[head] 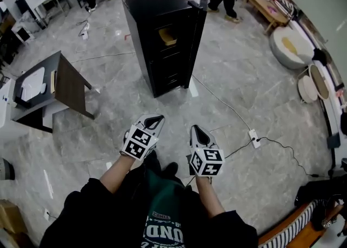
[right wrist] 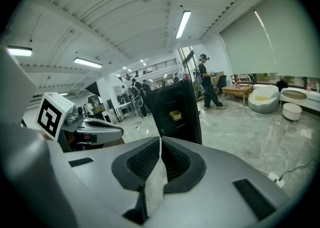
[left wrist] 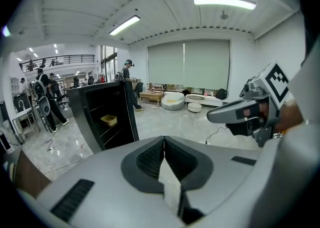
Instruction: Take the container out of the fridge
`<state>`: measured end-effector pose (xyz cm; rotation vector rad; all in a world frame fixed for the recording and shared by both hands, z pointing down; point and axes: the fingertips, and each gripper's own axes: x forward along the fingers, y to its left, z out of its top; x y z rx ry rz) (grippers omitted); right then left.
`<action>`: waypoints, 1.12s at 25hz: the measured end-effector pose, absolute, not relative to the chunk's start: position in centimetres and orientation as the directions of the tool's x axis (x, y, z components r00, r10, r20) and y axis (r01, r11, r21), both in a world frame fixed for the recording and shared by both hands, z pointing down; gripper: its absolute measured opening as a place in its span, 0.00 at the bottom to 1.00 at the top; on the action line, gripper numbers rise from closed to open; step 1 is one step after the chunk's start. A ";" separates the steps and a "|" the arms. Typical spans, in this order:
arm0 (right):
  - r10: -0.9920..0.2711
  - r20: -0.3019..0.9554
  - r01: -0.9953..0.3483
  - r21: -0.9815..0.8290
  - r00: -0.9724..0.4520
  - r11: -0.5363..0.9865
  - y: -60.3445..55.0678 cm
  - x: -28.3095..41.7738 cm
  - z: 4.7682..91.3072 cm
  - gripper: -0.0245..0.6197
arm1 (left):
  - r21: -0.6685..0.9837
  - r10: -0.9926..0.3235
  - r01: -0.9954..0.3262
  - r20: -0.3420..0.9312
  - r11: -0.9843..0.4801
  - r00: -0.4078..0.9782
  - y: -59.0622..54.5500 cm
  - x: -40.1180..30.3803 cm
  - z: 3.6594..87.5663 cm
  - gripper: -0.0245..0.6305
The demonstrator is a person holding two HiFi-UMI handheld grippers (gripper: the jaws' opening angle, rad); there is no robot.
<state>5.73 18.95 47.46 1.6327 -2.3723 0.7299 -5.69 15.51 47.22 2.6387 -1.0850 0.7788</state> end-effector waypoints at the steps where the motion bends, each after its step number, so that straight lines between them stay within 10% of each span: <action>1: -0.833 0.402 -0.915 -0.299 -0.380 0.272 18.9 6.2 47.4 0.09 | -0.030 -0.597 -0.691 0.532 -0.722 0.601 15.3 -5.1 47.1 0.06; 28: -0.817 0.454 -0.932 -0.245 -0.354 0.268 3.3 7.7 48.5 0.09 | 0.049 -0.577 -0.676 0.478 -0.735 0.662 -1.5 -1.5 47.8 0.06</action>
